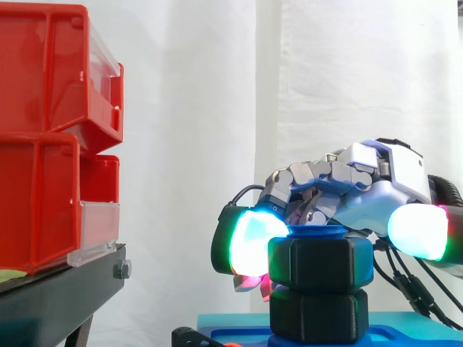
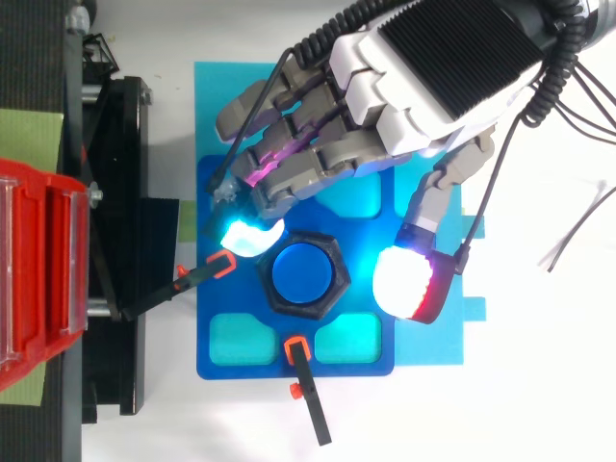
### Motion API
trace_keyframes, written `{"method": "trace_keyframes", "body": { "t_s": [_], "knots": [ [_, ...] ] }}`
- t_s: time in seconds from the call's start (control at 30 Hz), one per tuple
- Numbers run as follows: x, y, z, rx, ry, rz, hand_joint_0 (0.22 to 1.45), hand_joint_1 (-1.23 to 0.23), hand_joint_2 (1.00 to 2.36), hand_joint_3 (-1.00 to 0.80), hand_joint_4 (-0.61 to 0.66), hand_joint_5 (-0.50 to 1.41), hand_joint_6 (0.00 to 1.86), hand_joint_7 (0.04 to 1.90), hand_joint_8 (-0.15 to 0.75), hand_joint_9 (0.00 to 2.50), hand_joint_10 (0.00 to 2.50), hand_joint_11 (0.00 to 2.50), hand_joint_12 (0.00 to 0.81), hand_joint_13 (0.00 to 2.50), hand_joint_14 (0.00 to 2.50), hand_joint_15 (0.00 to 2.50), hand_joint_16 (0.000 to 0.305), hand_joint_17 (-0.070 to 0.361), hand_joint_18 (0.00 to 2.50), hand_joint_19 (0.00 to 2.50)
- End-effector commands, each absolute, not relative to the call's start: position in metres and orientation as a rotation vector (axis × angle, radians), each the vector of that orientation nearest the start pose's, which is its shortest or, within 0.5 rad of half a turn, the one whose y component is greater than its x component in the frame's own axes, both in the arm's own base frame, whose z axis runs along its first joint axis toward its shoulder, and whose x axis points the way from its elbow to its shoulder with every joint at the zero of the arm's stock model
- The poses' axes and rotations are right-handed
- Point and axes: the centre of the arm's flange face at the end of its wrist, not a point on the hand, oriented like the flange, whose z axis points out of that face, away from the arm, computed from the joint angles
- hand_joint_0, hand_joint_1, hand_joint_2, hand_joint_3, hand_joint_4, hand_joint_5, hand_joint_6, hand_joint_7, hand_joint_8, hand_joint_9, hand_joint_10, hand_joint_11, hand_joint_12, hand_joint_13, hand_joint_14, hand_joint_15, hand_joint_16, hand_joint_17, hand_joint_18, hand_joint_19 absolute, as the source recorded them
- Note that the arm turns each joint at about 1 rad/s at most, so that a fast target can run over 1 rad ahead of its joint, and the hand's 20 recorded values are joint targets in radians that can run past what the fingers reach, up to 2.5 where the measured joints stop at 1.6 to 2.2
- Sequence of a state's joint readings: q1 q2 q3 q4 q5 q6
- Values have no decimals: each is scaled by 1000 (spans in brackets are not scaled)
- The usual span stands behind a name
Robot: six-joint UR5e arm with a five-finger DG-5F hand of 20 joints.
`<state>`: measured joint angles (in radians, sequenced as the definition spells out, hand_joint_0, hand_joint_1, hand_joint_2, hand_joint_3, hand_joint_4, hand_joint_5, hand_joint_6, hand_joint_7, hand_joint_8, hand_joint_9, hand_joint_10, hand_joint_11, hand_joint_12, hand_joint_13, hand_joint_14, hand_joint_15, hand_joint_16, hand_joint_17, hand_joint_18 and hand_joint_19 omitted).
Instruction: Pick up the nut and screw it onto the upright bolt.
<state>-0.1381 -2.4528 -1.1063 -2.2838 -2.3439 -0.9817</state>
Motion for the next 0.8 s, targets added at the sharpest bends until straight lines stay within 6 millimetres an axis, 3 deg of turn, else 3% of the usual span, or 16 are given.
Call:
{"method": "trace_keyframes", "body": {
  "t_s": [0.0, 0.17, 0.37, 0.77],
  "knots": [
    [777, -172, 213, -269, 1275, 822, 475, -393, 1000, -500, 335, -40, 505, 997, 328, 1022, 0, 0, 376, 786, 0, 0, 60, 136, 575, 0],
    [777, -172, 213, -272, 1276, 824, 479, -387, 1000, -500, 301, -2, 506, 1243, 337, 1060, 0, 0, 377, 820, 0, 0, 60, 135, 602, 0],
    [777, -176, 217, -276, 1263, 818, 485, -385, 1000, -500, 245, 29, 504, 1389, 332, 1130, 0, 0, 368, 859, 0, 0, 58, 131, 676, 0],
    [774, -185, 217, -283, 1263, 814, 498, -395, 1000, -500, 166, 89, 503, 1416, 252, 1442, 0, 0, 315, 1014, 1, 0, 54, 121, 892, 0]
  ]
}}
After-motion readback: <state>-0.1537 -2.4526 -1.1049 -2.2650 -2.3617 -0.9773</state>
